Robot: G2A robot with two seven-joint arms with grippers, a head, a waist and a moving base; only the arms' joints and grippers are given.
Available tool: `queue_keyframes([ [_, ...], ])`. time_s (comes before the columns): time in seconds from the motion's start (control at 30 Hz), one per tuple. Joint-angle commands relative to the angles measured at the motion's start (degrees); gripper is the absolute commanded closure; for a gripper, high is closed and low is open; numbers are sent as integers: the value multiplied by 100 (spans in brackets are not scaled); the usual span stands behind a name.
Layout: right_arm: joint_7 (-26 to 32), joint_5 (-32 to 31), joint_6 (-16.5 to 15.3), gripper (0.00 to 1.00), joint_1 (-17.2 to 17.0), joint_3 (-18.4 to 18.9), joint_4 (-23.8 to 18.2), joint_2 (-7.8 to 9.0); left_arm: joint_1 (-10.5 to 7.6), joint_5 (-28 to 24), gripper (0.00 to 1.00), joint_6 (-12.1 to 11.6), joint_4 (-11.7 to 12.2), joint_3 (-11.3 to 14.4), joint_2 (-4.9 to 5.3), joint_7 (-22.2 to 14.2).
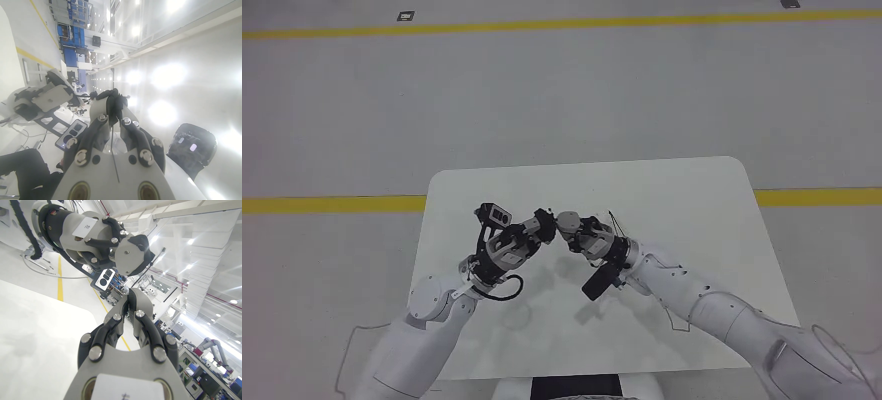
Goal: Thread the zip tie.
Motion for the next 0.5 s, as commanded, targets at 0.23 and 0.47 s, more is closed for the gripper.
queue_keyframes([
  [0.23, 42, 0, 0, 100, 6, -44, 47, -24, 42, -70, 100, -78, -45, -48, -1, -39],
  [0.47, 61, 0, 0, 100, 10, -67, 69, -31, 49, -106, 100, -126, -69, -62, -7, -51],
])
